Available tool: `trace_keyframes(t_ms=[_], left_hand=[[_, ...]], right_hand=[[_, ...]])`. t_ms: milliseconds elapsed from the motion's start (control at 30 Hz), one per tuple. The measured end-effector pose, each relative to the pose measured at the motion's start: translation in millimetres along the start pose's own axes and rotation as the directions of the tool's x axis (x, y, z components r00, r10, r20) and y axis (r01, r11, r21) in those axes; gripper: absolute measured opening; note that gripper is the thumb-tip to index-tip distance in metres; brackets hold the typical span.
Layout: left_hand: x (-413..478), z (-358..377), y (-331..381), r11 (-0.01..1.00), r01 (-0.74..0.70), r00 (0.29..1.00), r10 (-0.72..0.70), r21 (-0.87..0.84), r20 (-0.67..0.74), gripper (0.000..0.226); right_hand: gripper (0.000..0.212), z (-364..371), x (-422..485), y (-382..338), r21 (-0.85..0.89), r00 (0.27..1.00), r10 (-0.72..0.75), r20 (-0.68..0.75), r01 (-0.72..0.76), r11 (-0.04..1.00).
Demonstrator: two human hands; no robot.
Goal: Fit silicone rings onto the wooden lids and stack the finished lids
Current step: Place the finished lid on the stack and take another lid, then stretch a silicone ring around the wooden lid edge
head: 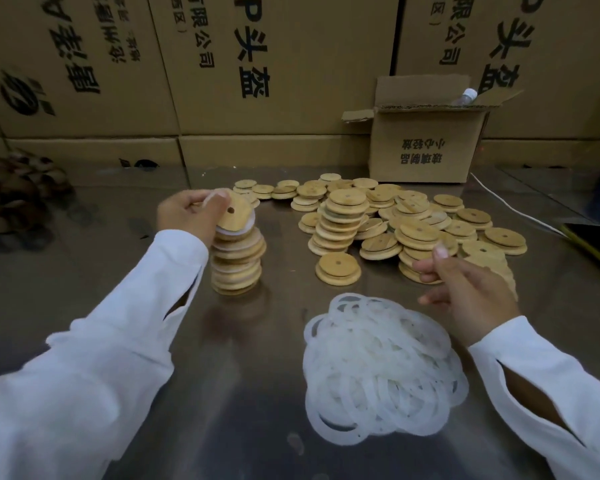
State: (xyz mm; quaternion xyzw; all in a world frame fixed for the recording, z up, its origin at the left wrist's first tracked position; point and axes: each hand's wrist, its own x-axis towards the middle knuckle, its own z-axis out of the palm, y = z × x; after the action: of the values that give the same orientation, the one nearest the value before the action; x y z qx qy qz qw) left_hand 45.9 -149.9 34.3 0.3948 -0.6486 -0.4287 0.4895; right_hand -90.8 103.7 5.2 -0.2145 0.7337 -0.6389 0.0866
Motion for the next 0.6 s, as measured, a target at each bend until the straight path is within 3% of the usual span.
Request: trace_keyframes(t_ms=[133, 300, 367, 467, 533, 600], left_hand=[[5, 1, -13, 0.984, 0.143, 0.988, -0.148, 0.107, 0.047, 0.016], [0, 6, -12, 0.974, 0.201, 0.977, -0.207, 0.109, 0.049, 0.016], [-4, 6, -4, 0.989, 0.142, 0.989, -0.14, 0.035, -0.046, 0.019], [-26, 7, 21, 0.985, -0.125, 0.98, 0.104, -0.12, -0.167, 0.013], [-53, 14, 40, 0.928, -0.214, 0.976, 0.192, -0.305, -0.1, 0.007], [-85, 27, 50, 0.889, -0.158, 0.969, 0.224, -0.43, 0.107, 0.012]], right_hand=[[0.029, -2, 2, -1, 0.012, 1.0, 0.009, -0.012, -0.009, 1.0], [0.029, -2, 4, 1, 0.021, 1.0, 0.016, -0.018, -0.016, 1.0], [0.029, -4, 7, 4, 0.02, 0.999, 0.002, -0.043, -0.001, 1.0], [0.024, -7, 13, 9, 0.009, 0.995, -0.03, -0.1, 0.031, 0.999], [0.018, -10, 18, 12, -0.031, 0.988, -0.065, -0.141, 0.061, 0.998], [0.012, -15, 23, 15, -0.155, 0.974, -0.133, -0.183, 0.105, 0.982]])
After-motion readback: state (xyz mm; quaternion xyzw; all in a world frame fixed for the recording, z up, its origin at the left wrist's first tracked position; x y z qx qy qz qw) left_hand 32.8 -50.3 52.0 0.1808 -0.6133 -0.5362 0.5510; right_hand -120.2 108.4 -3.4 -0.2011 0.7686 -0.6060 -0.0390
